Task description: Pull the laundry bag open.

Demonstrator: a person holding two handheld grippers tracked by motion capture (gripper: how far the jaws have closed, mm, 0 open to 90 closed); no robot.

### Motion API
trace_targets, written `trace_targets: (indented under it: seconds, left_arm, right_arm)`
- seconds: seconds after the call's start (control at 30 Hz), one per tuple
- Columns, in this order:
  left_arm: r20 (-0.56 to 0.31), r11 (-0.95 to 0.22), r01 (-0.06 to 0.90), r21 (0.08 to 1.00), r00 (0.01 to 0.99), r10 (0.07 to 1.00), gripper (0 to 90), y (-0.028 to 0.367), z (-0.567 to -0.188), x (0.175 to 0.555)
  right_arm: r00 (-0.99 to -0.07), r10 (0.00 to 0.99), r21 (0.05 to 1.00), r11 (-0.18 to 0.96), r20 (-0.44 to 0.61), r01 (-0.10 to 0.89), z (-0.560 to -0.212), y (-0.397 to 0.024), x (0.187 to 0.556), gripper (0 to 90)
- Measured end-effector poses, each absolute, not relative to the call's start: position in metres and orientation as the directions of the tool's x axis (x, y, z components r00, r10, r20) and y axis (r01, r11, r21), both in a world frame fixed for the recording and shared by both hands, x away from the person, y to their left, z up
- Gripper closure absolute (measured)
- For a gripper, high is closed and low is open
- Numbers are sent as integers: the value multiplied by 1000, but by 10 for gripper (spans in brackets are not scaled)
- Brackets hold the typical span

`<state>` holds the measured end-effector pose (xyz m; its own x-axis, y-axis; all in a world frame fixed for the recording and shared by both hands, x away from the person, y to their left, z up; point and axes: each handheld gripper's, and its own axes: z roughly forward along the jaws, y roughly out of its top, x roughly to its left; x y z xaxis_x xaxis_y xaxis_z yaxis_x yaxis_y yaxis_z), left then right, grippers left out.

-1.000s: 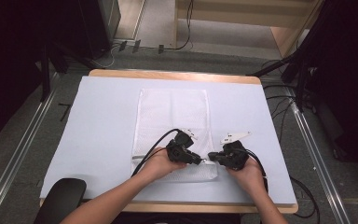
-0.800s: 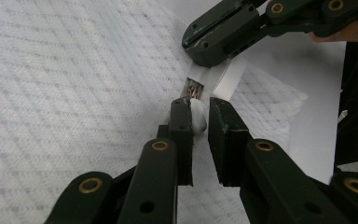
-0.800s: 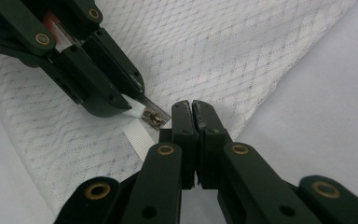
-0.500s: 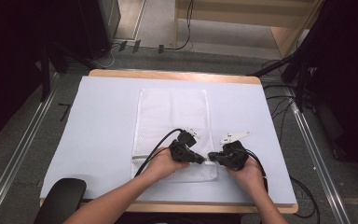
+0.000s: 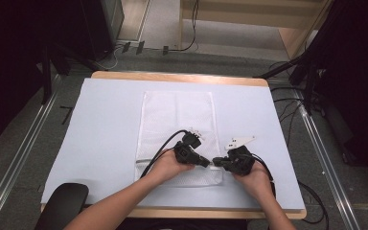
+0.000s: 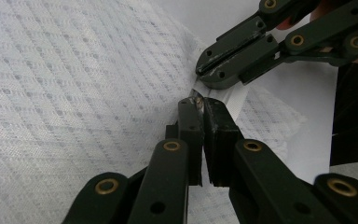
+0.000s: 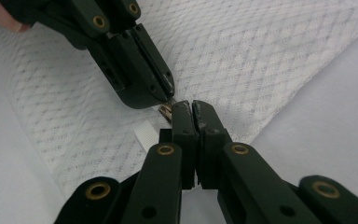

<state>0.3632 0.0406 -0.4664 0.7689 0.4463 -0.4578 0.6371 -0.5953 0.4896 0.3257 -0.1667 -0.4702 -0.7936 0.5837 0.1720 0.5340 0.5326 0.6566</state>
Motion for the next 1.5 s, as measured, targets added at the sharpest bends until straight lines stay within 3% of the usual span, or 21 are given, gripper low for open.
trace_targets:
  seconds: [0.17,0.5,1.5]
  left_arm:
    - [-430,-616,609,499,791,435,882,40,-465,362]
    - [-512,-588,663,463,742,433,883,48,-465,369]
    - [-523,-589,678,440,727,445,886,95,-450,372]
  right_arm:
    - [-802,577,662,542,154,517,-471,-166,325,900]
    - [-817,558,673,549,146,496,-472,-166,324,900]
    - [-816,551,679,533,175,505,-474,-169,326,900]
